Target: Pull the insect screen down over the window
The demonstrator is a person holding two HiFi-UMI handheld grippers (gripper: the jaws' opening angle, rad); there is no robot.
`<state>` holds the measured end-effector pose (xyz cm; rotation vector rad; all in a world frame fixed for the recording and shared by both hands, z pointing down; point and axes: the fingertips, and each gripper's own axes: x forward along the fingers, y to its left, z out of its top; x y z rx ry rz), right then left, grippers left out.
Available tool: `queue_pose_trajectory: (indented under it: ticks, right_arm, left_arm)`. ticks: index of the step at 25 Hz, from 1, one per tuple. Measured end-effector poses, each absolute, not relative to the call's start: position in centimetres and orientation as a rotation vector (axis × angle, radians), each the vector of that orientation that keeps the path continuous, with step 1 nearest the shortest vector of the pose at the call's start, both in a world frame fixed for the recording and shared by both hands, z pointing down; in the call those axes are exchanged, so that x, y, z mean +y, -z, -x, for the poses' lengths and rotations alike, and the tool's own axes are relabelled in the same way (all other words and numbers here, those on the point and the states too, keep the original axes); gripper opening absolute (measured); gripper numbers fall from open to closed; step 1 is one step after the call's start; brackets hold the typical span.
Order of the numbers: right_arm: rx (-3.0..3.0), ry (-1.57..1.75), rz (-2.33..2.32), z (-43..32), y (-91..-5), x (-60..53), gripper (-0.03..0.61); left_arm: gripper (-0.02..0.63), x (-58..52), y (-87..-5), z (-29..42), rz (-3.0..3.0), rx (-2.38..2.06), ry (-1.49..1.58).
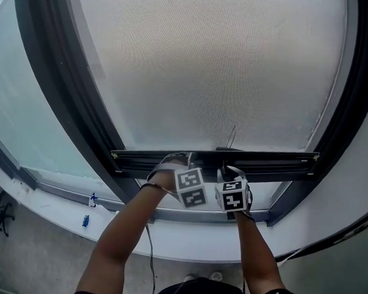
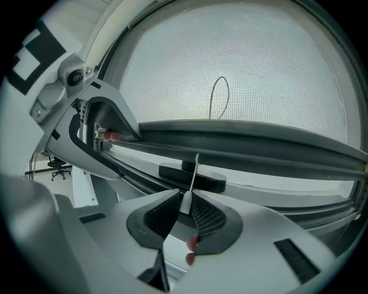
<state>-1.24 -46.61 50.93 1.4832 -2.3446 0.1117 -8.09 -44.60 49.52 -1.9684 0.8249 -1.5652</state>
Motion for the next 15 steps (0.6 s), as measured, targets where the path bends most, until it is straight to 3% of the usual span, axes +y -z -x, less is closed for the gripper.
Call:
queue_pose_trajectory:
  ticks: [15]
  right_arm:
    - [-2.37, -0.111, -1.527, 1.5, -49.6, -43.1, 0.052]
  left_arm:
    - [0.225, -44.5, -49.5, 8.2, 1.986, 0.806, 1.569]
